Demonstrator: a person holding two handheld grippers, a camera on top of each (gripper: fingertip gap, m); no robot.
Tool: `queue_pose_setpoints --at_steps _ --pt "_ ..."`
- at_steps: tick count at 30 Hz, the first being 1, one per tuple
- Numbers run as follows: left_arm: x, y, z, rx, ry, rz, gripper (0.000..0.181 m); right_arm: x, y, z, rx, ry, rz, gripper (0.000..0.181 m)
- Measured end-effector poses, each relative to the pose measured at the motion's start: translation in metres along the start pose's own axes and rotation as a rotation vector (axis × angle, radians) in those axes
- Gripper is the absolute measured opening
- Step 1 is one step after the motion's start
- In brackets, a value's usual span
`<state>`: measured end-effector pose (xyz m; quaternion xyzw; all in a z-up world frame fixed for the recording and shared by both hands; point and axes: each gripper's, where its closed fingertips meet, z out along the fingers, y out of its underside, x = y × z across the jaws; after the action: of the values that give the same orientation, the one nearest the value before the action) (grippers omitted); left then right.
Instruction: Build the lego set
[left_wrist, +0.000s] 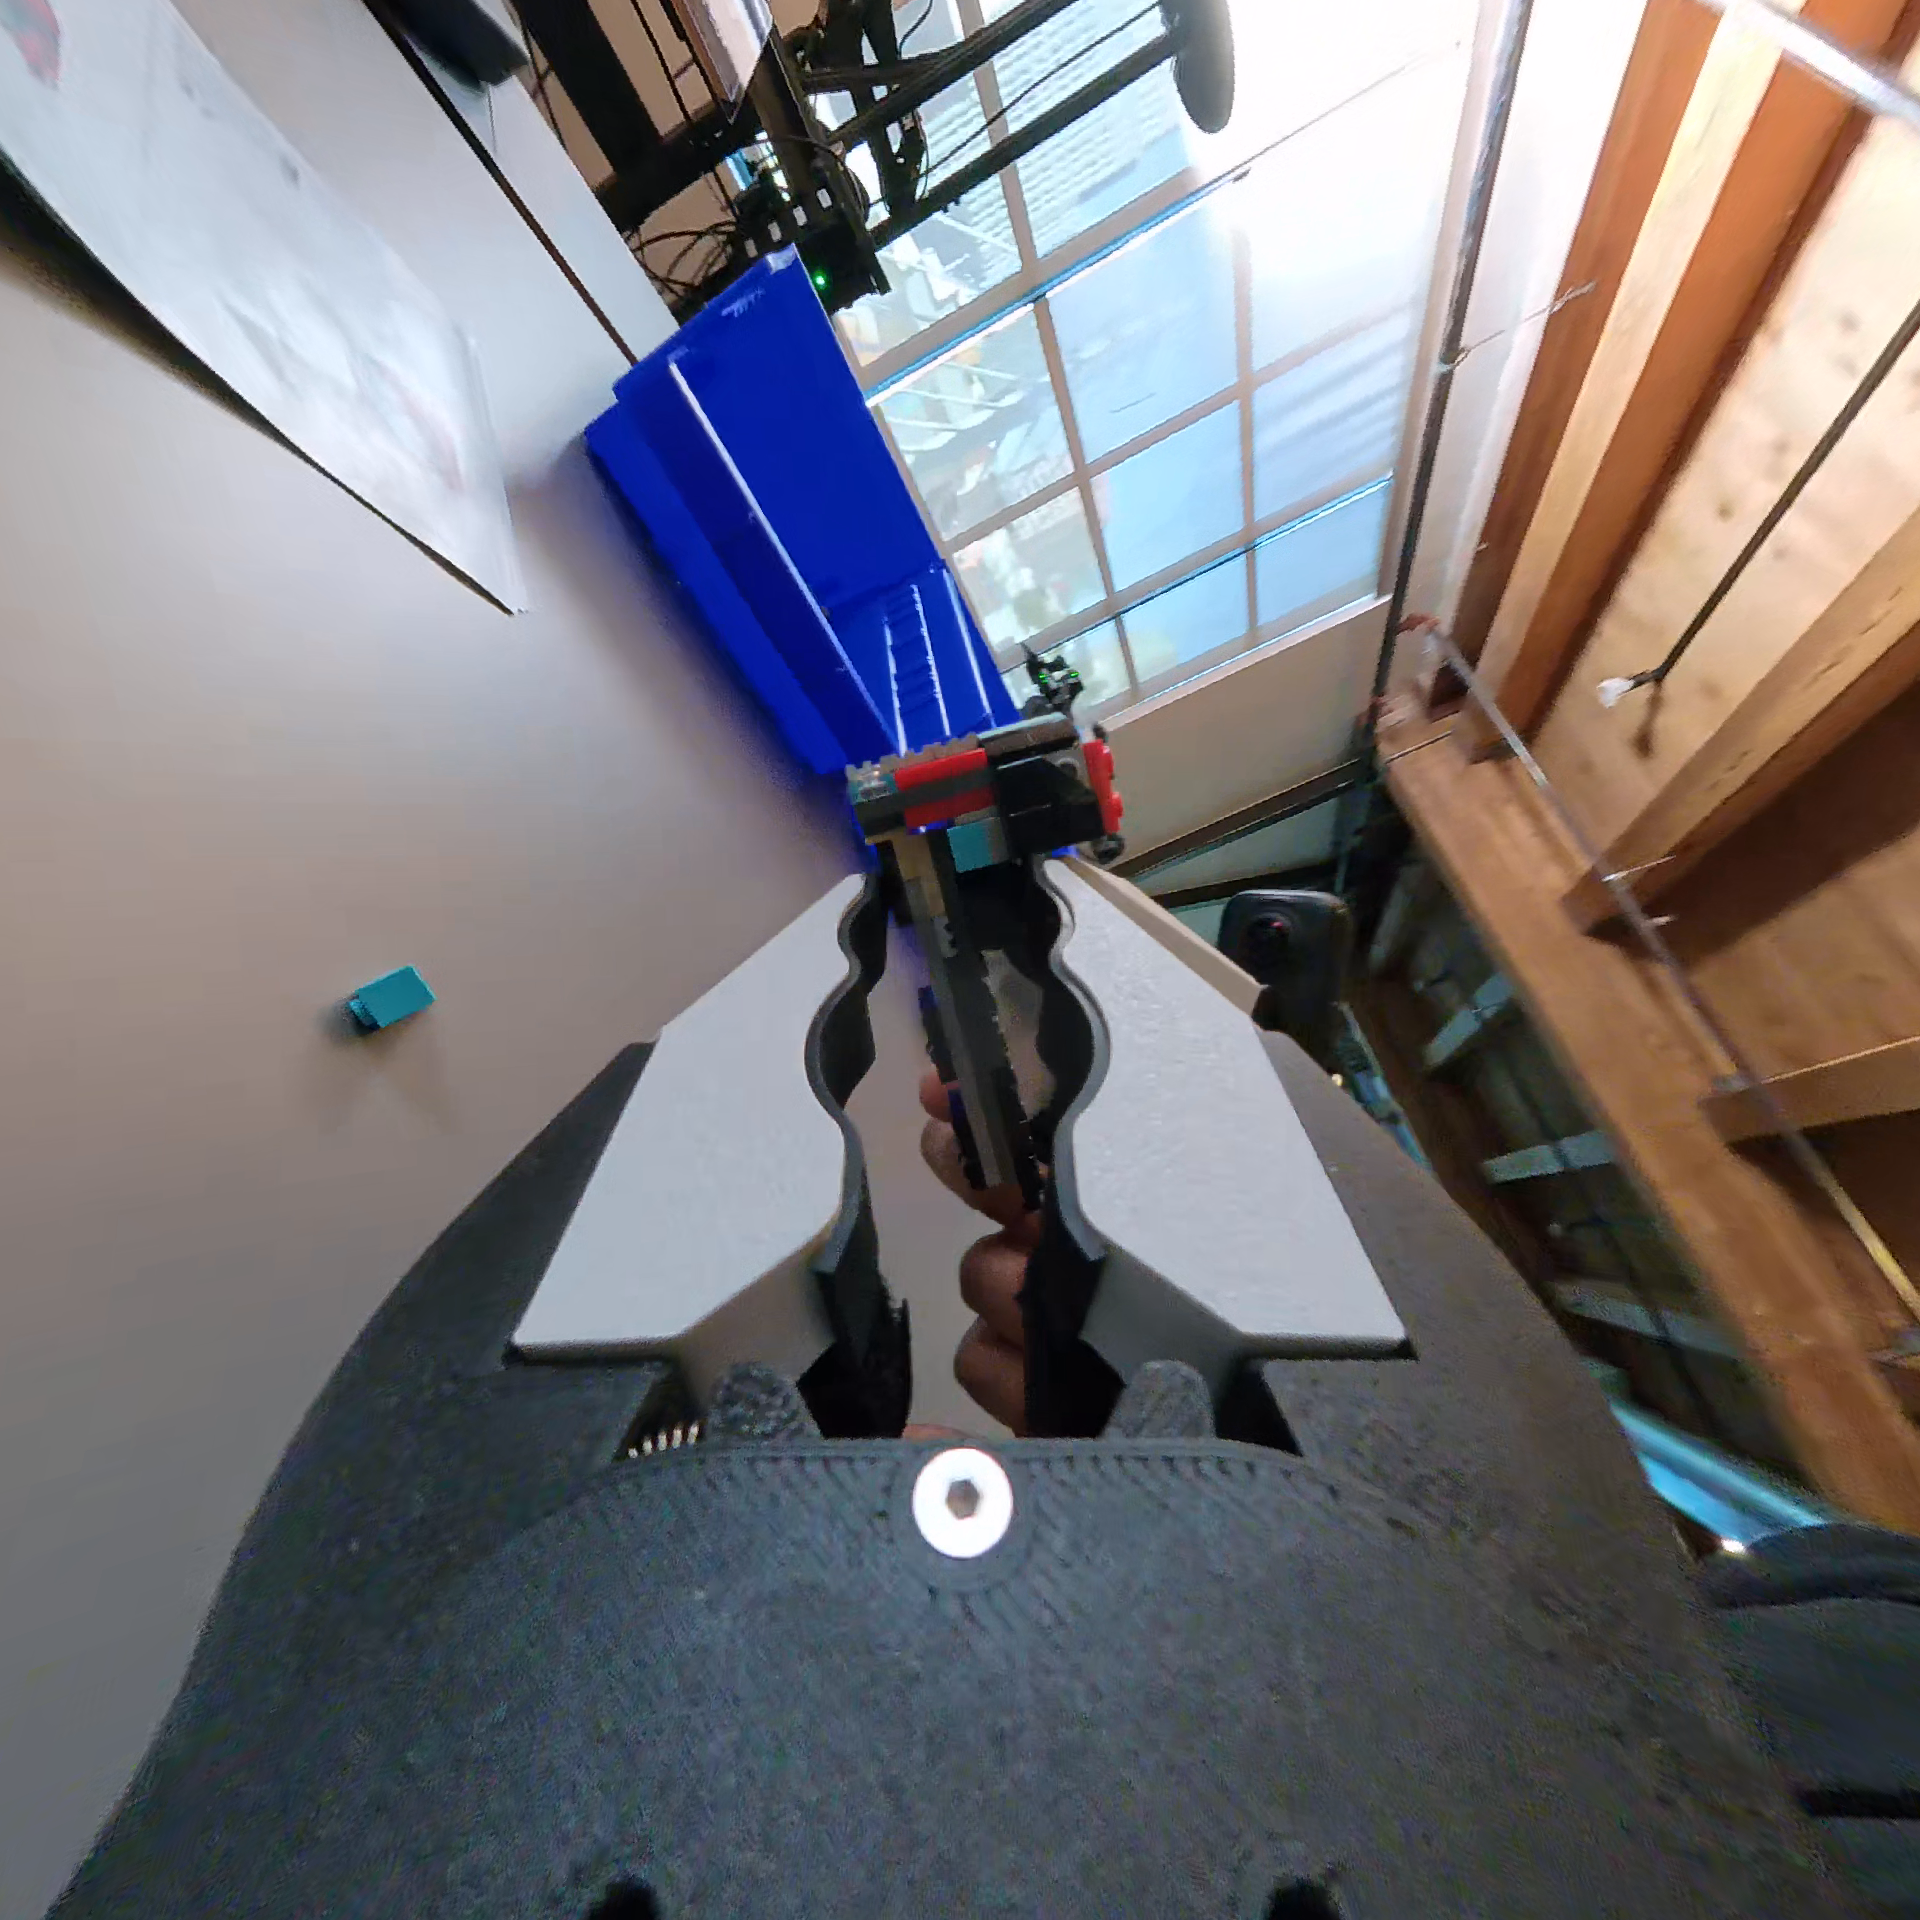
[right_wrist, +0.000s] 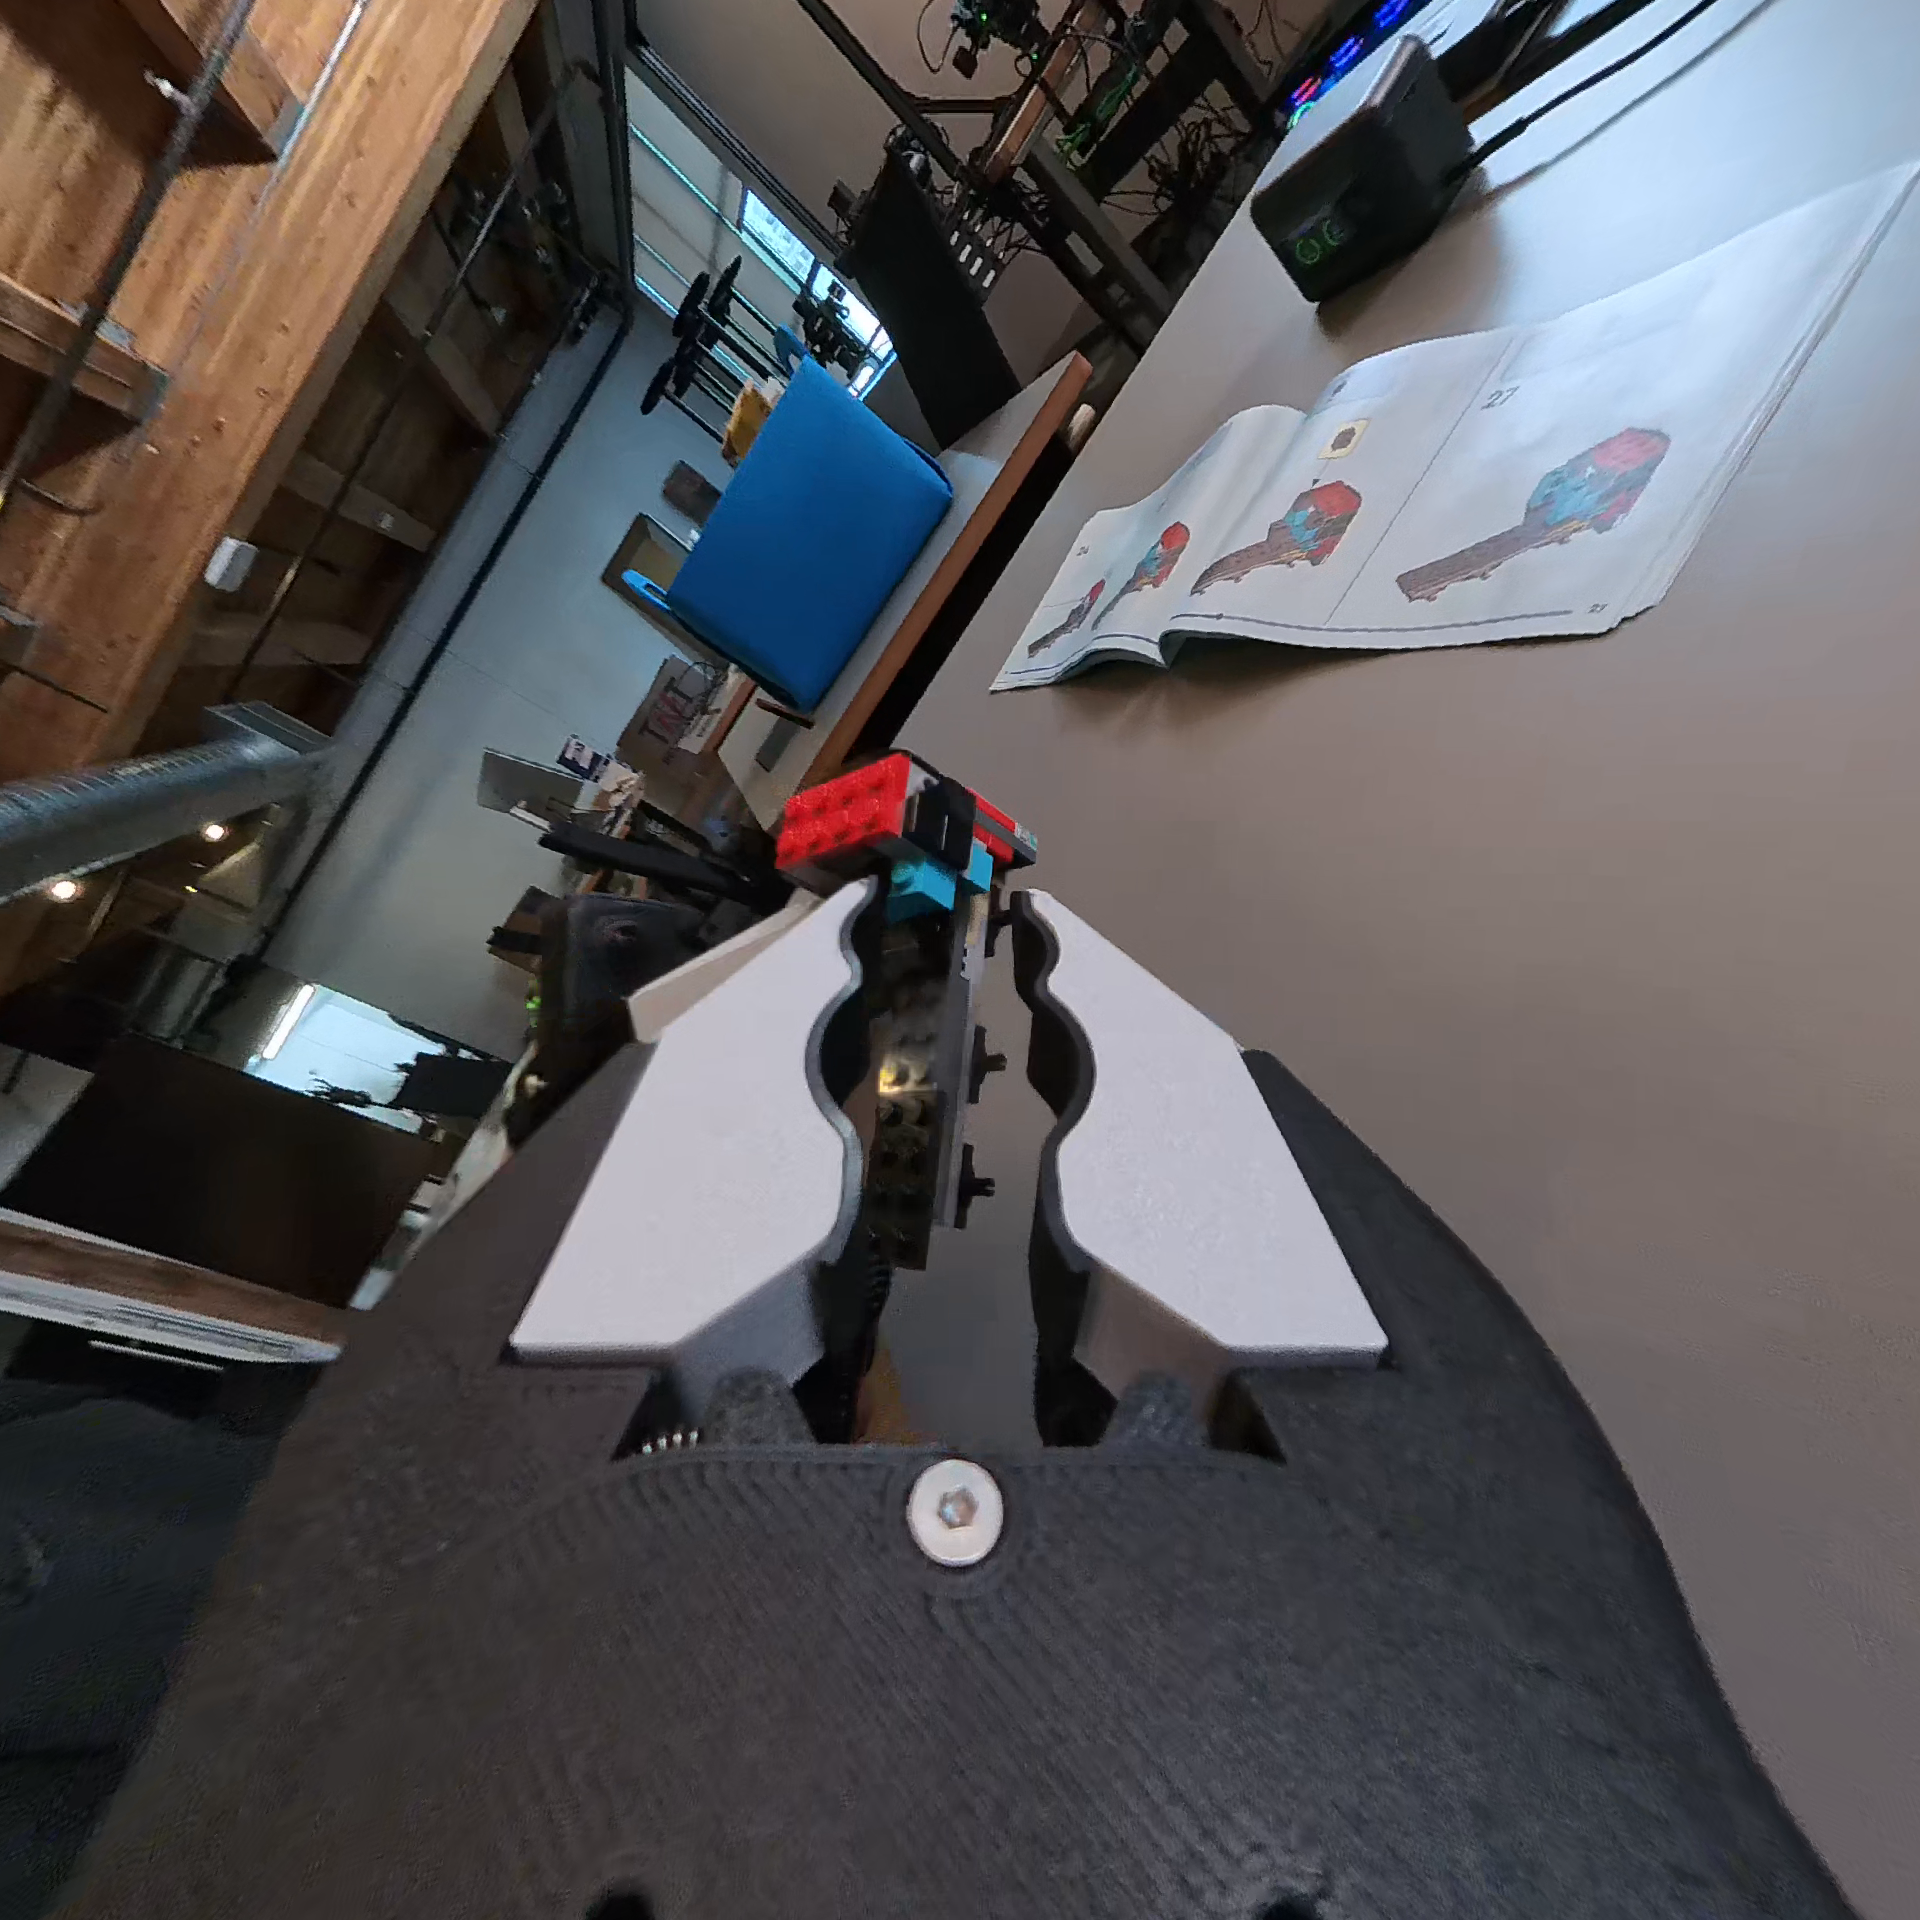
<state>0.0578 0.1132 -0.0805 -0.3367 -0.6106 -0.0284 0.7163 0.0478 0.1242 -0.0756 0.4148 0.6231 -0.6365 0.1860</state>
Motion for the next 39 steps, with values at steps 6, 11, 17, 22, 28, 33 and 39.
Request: queue_pose_setpoints --at_steps 6,11,17,22,28,33,39 --pt "0.002 0.002 0.001 -0.009 -0.04 0.08 0.026 -0.004 0.0 0.0 -0.001 0.005 -0.081 0.013" --pt "0.004 0.003 0.001 -0.011 -0.038 0.091 0.026 -0.005 0.0 -0.002 -0.001 0.011 -0.115 0.012" --pt "0.008 0.003 0.0 -0.012 -0.032 0.105 0.026 -0.009 -0.001 -0.003 0.006 0.015 -0.16 0.012" --pt "0.01 0.003 0.0 -0.015 -0.023 0.112 0.026 -0.011 -0.002 -0.004 0.011 0.035 -0.209 0.012" --pt "0.012 0.002 0.0 -0.018 -0.024 0.115 0.026 -0.011 -0.002 -0.005 0.018 0.048 -0.237 0.013" --pt "0.011 0.003 0.0 -0.019 -0.026 0.106 0.026 -0.01 -0.001 -0.005 0.021 0.055 -0.249 0.013" --pt "0.011 0.003 0.001 -0.018 -0.033 0.104 0.026 -0.009 -0.001 -0.004 0.021 0.063 -0.261 0.013"
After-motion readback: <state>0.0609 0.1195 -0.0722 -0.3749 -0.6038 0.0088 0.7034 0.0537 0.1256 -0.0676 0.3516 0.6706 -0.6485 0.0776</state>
